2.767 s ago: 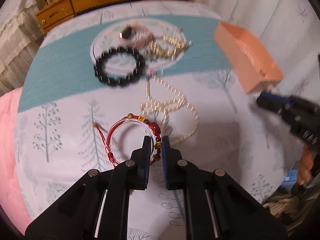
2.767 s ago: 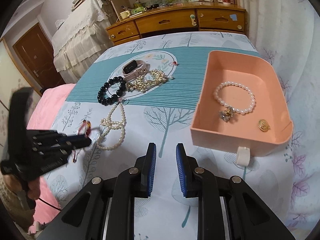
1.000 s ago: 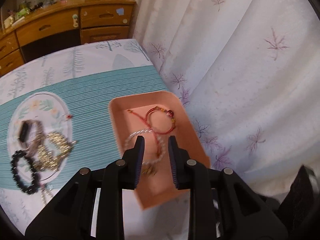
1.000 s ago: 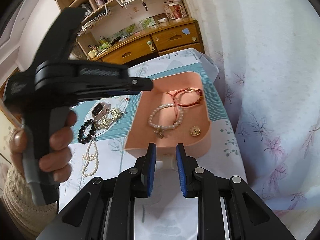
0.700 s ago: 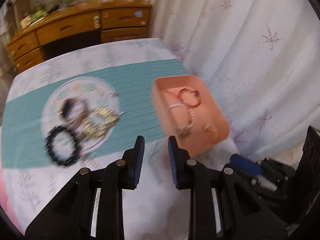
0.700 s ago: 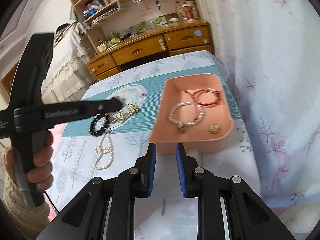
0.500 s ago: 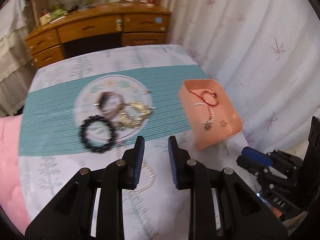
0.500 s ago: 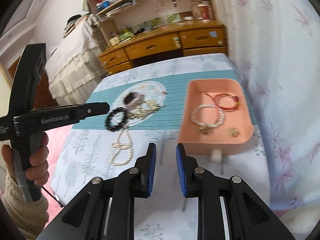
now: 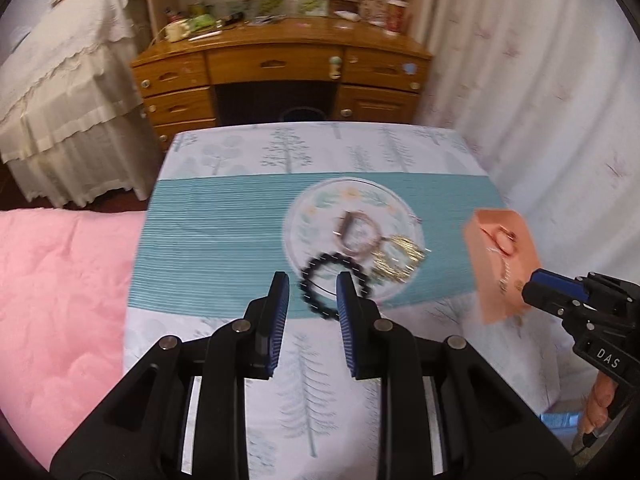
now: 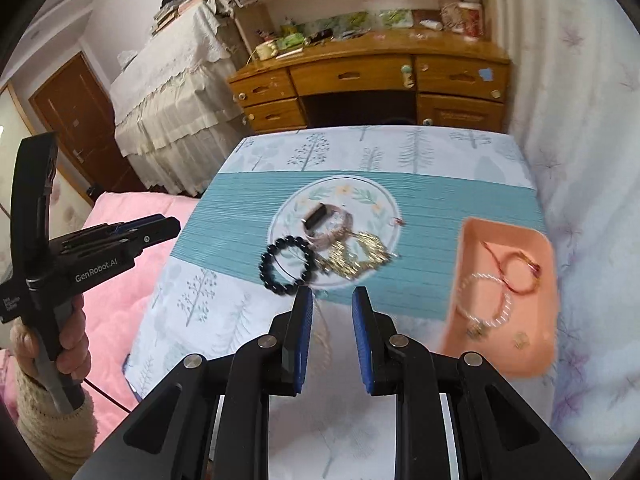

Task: Organize jewelry
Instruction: 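Grasp the black bead bracelet with the left tool while the right tool grasps a small gold charm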

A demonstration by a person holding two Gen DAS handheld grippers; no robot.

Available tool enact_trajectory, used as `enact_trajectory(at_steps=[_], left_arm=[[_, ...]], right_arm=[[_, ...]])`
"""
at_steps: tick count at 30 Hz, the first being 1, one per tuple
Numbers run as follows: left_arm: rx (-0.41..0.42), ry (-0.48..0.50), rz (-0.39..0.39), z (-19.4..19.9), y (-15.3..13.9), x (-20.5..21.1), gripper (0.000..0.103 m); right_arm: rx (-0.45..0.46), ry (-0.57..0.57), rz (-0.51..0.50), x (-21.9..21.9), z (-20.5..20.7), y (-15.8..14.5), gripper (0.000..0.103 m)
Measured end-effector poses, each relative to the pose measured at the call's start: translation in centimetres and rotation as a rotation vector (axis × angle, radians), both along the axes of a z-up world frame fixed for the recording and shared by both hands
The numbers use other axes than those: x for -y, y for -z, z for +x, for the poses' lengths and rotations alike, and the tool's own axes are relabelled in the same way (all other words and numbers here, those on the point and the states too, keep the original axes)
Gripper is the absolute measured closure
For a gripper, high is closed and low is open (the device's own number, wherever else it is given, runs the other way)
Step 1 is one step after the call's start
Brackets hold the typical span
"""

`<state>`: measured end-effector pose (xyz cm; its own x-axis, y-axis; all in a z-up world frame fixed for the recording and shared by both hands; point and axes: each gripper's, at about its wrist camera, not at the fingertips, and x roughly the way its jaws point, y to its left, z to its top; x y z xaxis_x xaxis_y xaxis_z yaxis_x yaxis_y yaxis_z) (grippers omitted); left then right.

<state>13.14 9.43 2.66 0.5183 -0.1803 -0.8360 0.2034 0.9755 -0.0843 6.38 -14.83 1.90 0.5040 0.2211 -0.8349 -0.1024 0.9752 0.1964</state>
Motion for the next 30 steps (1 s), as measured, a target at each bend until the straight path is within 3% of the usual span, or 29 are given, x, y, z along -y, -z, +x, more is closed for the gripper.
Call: enact_trajectory(at_steps=[4, 14, 30], left_arm=[[-0.082, -0.024, 0.009, 3.0, 2.7, -1.0, 0.082], [-0.243, 0.005, 0.034, 7.5, 12.3, 1.9, 0.082], [-0.317, 0.014, 0.024, 10.4, 16.6, 2.7, 0.082]], right_arm=[[-0.065, -0.022, -0.001, -1.4, 4.5, 2.0, 0.083], [-0.261, -0.126, -0.034, -4.8, 12.0, 12.5, 0.082], [-0.267, -0.207, -0.126, -6.6, 15.2, 17.3, 0.082]])
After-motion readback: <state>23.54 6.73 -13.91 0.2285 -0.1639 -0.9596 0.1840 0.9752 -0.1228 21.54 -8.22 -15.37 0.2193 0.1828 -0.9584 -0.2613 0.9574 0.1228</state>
